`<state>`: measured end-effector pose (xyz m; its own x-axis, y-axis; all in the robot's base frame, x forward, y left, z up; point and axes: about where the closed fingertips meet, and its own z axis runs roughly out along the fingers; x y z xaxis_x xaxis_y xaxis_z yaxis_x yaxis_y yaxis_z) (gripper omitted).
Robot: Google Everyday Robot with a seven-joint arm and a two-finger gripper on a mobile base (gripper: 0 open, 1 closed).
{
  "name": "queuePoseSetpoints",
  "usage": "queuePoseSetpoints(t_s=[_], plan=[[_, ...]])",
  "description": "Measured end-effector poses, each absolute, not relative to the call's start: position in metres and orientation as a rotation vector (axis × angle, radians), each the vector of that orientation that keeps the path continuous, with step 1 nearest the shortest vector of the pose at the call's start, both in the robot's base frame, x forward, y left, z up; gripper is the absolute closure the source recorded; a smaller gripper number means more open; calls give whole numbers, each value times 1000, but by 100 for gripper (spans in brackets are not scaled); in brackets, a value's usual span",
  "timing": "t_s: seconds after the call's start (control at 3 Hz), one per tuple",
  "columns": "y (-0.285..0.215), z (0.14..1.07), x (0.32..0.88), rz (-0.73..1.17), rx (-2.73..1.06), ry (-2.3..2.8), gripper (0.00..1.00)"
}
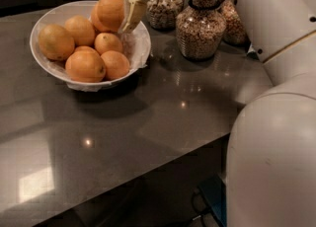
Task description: Pick orange from white bowl
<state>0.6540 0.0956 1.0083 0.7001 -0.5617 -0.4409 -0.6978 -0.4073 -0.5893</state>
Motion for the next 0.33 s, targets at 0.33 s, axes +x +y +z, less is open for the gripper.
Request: queuePoseSetpoints(t_s=[0.33], plan=[[96, 1008, 654, 220, -2118, 958, 100]])
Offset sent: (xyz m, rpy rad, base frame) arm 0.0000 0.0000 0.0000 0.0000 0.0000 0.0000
